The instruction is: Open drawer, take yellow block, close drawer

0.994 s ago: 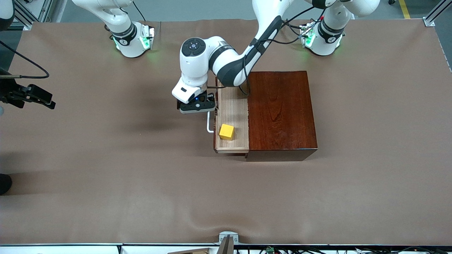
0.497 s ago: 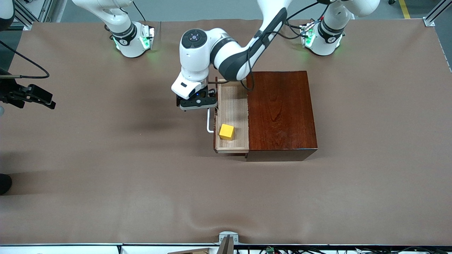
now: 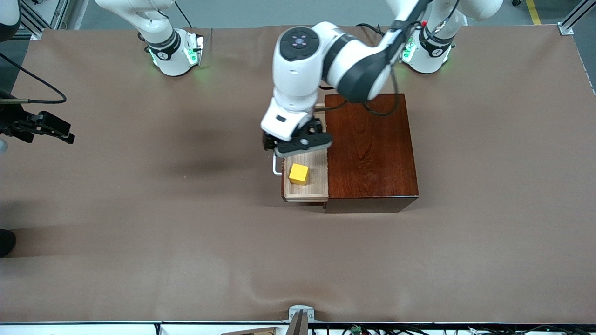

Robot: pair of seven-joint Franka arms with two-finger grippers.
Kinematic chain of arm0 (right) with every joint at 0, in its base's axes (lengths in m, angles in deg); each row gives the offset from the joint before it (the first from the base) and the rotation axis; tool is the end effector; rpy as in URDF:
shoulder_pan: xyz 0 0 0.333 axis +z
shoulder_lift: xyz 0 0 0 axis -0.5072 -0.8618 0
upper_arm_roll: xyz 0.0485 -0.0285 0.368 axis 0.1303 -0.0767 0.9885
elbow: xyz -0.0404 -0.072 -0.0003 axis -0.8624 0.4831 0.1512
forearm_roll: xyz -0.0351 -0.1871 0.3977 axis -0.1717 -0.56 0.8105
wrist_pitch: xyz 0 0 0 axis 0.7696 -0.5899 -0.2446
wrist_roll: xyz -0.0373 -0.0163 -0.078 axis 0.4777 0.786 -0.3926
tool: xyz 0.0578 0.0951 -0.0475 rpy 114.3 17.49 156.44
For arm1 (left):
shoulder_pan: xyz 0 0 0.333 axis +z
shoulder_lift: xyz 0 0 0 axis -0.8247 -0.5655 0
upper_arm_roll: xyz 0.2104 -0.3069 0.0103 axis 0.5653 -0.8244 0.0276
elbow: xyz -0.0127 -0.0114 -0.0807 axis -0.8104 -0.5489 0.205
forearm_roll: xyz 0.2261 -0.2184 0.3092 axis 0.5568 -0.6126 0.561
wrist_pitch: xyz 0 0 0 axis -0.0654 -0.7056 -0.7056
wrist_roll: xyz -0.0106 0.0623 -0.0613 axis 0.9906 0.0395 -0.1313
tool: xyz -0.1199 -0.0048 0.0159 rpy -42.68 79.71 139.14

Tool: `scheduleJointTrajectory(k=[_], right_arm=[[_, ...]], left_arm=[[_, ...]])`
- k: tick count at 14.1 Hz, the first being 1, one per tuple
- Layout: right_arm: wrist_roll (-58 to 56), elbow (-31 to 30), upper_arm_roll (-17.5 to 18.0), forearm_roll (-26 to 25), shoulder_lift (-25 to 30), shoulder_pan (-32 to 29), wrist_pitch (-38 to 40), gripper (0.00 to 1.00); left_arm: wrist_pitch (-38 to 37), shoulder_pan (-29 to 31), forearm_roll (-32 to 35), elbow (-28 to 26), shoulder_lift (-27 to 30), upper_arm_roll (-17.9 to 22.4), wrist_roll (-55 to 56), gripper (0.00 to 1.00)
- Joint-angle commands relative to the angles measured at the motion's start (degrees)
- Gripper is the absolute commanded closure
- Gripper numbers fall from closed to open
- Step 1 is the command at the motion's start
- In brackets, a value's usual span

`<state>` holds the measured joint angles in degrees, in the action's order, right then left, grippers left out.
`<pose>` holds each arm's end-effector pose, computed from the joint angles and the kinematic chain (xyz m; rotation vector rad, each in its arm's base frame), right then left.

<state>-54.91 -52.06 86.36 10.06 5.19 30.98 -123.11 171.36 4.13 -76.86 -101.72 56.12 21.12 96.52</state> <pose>0.6263 -0.0195 0.6586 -3.1377 0.0691 0.0004 0.5741 -0.5746 0.5002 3.0128 0.4035 0.1556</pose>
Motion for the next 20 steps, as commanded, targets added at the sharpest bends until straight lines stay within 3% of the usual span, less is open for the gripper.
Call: scheduleJointTrajectory(k=[1, 4, 11, 17, 20], right_arm=[[0.2, -0.6, -0.1, 0.4, 0.3, 0.5, 0.1, 0.00], [2.0, -0.6, -0.2, 0.5, -0.4, 1.7, 0.2, 0.00], [23.4, -0.5, -0.2, 1.7, -2.6, 7.7, -1.4, 0.00], [50.1, -0.1, -0.1, 1.9, -6.8, 18.9, -7.9, 0.00], [67.6, 0.1, -0.2, 1.8, -9.8, 26.5, -10.7, 0.00]], left_arm=[[-0.8, 2.5, -0.6, -8.1, 6.8, -0.7, -3.2, 0.00], [-0.8, 6.7, -0.6, -14.8, 12.9, -0.7, -7.3, 0.00], [-2.6, 19.8, -0.1, -25.8, 24.4, -0.5, -19.1, 0.00], [-4.6, 27.8, 5.5, -25.9, 24.9, -0.6, -24.5, 0.00], [-4.6, 30.8, 6.2, -25.9, 24.7, -0.5, -34.4, 0.00]])
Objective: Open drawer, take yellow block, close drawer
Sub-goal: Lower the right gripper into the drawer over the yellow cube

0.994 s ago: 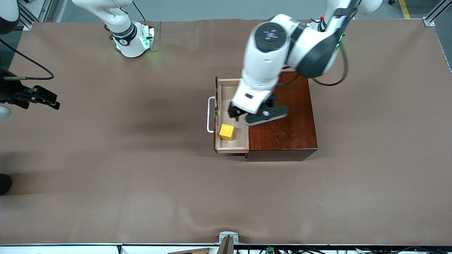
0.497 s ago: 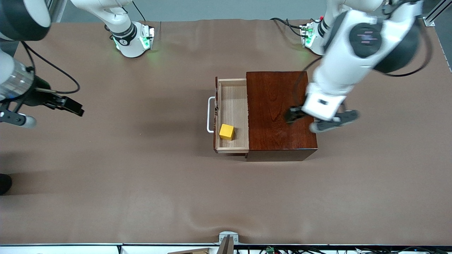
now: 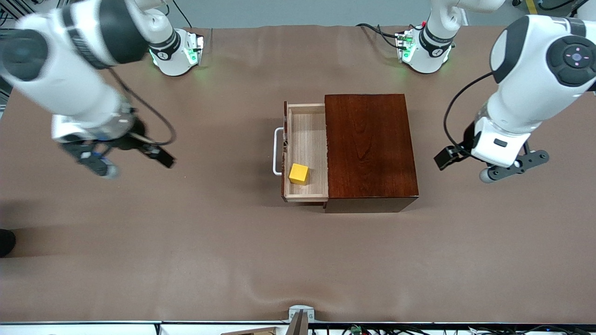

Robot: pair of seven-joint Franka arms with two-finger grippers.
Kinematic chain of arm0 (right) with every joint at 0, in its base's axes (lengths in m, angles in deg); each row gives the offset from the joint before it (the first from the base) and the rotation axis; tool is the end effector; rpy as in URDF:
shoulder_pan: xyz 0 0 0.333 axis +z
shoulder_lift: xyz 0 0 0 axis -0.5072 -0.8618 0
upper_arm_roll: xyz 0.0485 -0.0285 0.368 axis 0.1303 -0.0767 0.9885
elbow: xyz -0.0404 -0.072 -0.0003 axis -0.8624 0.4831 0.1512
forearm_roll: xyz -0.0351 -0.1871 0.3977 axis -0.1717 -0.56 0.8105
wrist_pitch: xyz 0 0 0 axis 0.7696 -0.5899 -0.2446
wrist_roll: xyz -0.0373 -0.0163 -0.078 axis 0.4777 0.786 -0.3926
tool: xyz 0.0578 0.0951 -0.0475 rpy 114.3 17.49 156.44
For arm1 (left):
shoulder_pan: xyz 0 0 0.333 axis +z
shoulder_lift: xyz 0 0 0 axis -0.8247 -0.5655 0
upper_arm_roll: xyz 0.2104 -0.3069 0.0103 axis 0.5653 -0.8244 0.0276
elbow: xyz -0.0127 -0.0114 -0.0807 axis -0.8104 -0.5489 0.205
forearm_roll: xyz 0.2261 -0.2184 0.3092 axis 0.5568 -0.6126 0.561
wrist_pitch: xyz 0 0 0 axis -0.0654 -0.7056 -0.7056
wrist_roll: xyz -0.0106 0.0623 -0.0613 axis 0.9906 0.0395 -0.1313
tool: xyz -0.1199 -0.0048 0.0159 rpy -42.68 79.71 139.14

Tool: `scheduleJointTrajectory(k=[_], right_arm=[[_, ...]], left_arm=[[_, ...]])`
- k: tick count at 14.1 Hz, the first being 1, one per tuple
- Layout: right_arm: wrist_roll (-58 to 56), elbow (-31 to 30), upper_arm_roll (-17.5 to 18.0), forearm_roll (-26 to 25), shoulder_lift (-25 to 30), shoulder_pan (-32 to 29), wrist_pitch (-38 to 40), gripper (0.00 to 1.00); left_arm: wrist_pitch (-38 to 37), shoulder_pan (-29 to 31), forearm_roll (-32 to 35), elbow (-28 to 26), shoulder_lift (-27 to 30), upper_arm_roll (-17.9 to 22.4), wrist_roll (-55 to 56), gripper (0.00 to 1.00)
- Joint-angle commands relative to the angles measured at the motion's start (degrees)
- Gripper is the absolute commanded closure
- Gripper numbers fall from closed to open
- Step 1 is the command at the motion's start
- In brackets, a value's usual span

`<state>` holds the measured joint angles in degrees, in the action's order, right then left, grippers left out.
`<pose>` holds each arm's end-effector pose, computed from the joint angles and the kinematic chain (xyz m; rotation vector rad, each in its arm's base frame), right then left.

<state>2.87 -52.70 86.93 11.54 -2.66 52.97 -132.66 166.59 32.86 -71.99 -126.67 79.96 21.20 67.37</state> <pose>0.6392 0.2463 0.5776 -2.9414 1.0128 0.0027 0.6492 -0.1595 0.5645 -3.0897 -0.4169 -0.0696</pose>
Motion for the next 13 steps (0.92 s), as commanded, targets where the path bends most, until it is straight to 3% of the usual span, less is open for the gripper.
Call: scheduleJointTrajectory(k=[1, 3, 8, 13], right_arm=[[15.6, 1.4, -0.7, 0.1, -3.5, 7.0, -1.3, 0.00], [27.3, 4.4, -0.7, 0.2, -7.2, 11.1, -1.9, 0.00], [53.7, 11.4, -0.8, 0.0, -14.6, 21.5, -5.8, 0.00], [67.8, 11.8, -0.8, 0.1, -19.1, 25.1, -13.4, 0.00]], left_arm=[[0.4, 3.3, 1.3, -0.5, 0.8, -0.6, -8.2, 0.00], [0.4, 6.2, 1.1, 0.0, 1.2, -0.8, -13.3, 0.00], [-1.3, 6.0, 0.8, 0.0, 2.7, -0.9, -17.1, 0.00], [-1.8, 7.1, 0.7, 0.0, 1.8, -0.8, -23.1, 0.00]])
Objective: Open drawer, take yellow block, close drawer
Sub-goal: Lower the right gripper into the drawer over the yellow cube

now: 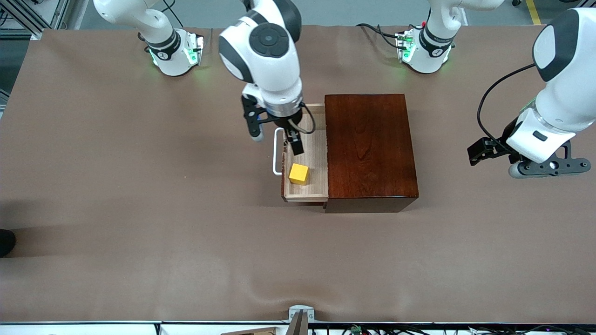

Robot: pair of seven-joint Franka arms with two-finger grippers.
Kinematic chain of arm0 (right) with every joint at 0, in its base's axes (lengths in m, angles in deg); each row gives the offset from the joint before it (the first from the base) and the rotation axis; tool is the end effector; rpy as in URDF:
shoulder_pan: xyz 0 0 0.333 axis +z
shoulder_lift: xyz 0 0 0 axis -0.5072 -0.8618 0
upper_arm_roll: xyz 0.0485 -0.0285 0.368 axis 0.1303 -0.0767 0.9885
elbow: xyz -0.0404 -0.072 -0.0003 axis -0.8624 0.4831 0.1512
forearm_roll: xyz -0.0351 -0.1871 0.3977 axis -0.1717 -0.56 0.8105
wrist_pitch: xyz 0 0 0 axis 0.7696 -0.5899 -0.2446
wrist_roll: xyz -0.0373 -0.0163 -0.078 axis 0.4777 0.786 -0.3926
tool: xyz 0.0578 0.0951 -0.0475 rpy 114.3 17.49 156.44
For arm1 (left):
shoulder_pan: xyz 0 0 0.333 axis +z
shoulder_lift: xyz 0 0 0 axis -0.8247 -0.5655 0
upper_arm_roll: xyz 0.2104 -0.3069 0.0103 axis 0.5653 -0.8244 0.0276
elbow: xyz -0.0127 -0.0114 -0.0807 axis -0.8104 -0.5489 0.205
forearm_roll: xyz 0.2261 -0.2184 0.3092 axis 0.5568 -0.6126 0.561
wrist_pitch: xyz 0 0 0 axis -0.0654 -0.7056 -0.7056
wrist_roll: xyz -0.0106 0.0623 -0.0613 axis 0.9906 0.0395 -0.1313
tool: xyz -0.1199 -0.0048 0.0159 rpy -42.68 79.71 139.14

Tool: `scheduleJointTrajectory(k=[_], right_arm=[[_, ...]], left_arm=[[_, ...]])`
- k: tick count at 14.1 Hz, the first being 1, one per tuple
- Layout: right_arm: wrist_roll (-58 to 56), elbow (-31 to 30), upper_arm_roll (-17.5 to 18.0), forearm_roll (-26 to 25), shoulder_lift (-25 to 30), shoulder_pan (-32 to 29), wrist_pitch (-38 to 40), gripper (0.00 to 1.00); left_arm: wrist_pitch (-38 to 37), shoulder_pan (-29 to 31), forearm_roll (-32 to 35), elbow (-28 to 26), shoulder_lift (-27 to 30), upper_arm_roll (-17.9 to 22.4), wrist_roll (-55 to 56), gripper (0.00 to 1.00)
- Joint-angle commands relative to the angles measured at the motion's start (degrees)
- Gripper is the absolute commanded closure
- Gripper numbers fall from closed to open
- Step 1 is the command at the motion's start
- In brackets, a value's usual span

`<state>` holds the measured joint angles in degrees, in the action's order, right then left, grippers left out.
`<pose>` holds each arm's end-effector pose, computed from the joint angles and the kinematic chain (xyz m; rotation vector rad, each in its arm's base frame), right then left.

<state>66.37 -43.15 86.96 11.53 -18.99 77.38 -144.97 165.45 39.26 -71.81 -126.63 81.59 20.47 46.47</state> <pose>0.5502 0.5622 0.4774 -2.3658 1.8863 0.0031 0.6532 -0.0914 0.5816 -3.1121 -0.0045 -0.0721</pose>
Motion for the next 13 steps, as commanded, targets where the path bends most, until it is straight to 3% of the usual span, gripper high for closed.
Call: scheduleJointTrajectory(k=[1, 6, 13], right_arm=[[6.8, 2.3, -0.8, 0.1, -3.8, 0.6, -1.9, 0.00], [13.2, 2.5, -0.9, 0.0, -6.8, -0.2, -4.5, 0.00], [13.8, 2.4, -1.2, -0.4, -10.0, -1.1, -9.4, 0.00]], left_arm=[[-0.6, 0.6, 0.5, -0.1, -0.4, -0.1, -2.2, 0.00], [-0.1, -0.1, 0.4, -0.1, -1.5, -0.1, -2.2, 0.00], [-0.1, -0.2, 0.4, -0.2, -1.6, -0.1, -2.2, 0.00]])
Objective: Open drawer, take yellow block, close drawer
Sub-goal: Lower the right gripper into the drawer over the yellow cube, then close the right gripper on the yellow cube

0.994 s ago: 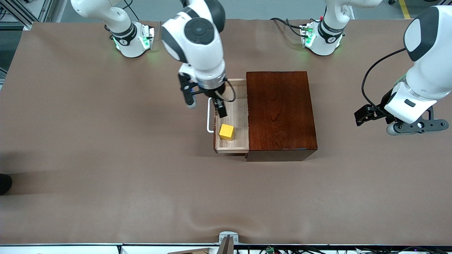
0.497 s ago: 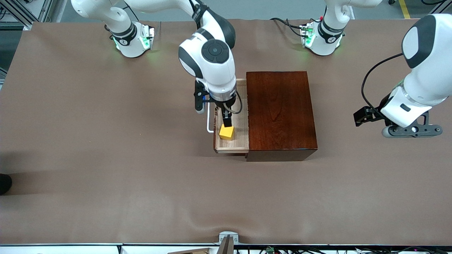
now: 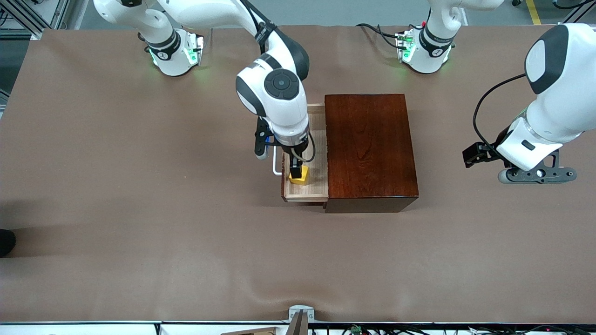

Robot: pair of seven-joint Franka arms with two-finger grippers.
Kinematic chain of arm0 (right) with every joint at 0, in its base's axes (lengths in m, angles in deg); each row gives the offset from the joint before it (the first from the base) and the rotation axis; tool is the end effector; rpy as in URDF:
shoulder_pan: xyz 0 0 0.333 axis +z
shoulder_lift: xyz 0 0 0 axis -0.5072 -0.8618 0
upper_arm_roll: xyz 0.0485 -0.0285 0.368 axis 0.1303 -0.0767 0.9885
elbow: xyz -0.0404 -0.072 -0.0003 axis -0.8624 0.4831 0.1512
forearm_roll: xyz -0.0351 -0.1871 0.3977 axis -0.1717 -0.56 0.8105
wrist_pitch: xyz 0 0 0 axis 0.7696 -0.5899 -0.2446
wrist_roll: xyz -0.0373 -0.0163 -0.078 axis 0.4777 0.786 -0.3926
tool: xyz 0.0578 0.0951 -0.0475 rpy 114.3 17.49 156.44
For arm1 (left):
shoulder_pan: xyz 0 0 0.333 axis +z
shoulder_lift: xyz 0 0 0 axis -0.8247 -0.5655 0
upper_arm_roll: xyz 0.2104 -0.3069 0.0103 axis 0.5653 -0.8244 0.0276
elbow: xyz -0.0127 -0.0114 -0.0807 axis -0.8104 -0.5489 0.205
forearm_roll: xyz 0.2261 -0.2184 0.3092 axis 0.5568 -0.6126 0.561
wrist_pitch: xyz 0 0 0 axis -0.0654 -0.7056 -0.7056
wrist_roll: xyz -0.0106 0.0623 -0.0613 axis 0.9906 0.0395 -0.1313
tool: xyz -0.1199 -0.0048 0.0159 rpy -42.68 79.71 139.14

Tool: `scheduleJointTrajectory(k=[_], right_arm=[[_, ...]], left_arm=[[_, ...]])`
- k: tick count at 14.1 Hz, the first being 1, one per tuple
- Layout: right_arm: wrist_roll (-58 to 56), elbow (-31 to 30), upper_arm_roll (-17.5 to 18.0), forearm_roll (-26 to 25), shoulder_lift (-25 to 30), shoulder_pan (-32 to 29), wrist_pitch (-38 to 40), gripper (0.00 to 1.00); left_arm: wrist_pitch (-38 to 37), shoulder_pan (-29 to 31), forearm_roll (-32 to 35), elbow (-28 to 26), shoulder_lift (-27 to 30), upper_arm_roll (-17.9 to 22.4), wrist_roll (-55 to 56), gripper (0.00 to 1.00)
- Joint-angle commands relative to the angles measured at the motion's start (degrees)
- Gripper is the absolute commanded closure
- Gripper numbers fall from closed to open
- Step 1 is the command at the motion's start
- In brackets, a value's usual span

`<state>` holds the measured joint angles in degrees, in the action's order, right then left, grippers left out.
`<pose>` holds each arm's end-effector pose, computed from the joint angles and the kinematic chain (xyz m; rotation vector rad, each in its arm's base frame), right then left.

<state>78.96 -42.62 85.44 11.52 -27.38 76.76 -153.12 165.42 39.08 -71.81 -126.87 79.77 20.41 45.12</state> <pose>0.5902 0.5662 0.3796 -2.1064 2.1655 -0.0128 0.6595 -0.0962 0.5585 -3.1031 0.0395 -0.0167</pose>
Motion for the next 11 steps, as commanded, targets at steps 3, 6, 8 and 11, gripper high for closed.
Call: scheduleJointTrajectory(k=[3, 6, 8, 11], right_arm=[[1.2, 1.9, 0.4, -0.4, -2.3, -1.1, -2.8, 0.00], [1.2, 1.8, 0.4, -0.4, -3.1, -1.0, -3.2, 0.00], [1.1, 1.8, 0.4, -0.4, -3.4, -1.0, -3.3, 0.00], [1.0, 1.8, 0.4, -0.5, -3.8, -1.2, -3.4, 0.00]], left_arm=[[-0.1, 0.1, 0.4, 0.2, 0.2, 0.0, -0.9, 0.00], [-0.1, 0.2, 0.4, 0.2, 0.3, 0.0, -0.9, 0.00], [-0.1, 0.4, 0.4, 0.2, 0.4, 0.0, -0.9, 0.00], [-0.2, 0.4, 0.4, 0.2, 0.4, 0.0, -0.9, 0.00]])
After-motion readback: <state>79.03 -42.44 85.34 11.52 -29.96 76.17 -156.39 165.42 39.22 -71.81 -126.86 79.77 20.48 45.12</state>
